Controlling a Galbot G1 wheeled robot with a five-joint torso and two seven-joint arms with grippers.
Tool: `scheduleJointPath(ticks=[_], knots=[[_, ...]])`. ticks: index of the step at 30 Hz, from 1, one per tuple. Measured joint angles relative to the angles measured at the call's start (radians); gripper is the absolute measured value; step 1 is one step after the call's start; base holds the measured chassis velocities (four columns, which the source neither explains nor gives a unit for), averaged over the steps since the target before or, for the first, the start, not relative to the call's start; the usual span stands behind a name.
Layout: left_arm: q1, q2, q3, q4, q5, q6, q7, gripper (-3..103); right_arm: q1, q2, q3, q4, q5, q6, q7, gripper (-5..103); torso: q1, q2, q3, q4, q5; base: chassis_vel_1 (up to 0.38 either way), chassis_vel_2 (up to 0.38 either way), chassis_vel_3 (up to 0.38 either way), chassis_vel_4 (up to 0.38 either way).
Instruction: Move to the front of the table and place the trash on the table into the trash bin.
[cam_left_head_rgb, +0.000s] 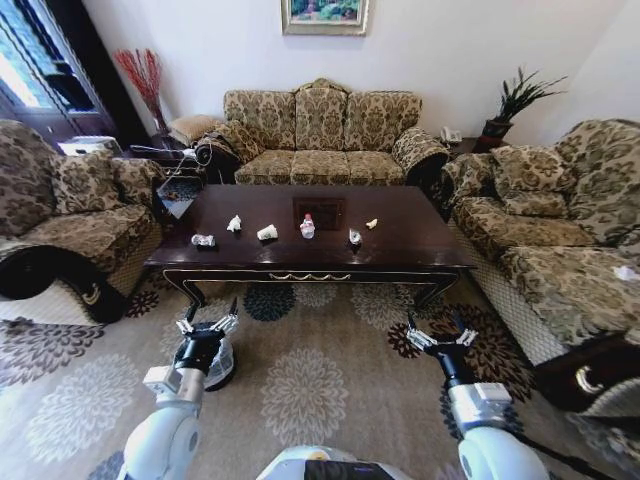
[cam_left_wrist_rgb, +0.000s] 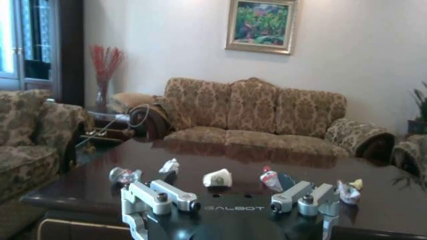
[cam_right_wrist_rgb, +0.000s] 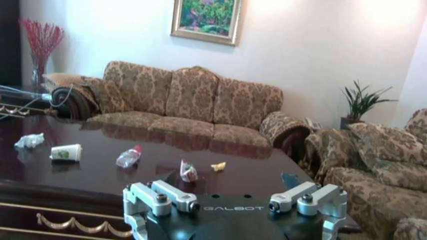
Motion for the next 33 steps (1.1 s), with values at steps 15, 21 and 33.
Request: scheduleJointPath(ticks=[15, 21, 33], knots=[[-0.006, 0.022, 0.011, 0.003, 0.005, 0.002, 0.007, 100, 0.014, 0.018, 0.009, 0.022, 0.018, -0.022, 0.005, 100, 0.000, 0.000, 0.000, 0.0000, 0.0002, 0.000, 0.000, 0.000, 0.000], [-0.021, 0.010, -0.001, 0.002, 0.006, 0.028, 0.032, 100, 0.022, 0.025, 0.009, 0.020, 0.018, -0.033, -0.003, 100, 0.000, 0.000, 0.000, 0.0000, 0.0002, 0.000, 0.000, 0.000, 0.000], [-0.021, -0.056, 0.015, -0.019, 0.067, 0.041, 0.054, 100, 0.017, 0.015, 0.026, -0.009, 0.026, -0.027, -0.004, 100, 0.000, 0.000, 0.000, 0.0000, 0.0002, 0.000, 0.000, 0.000, 0.000]])
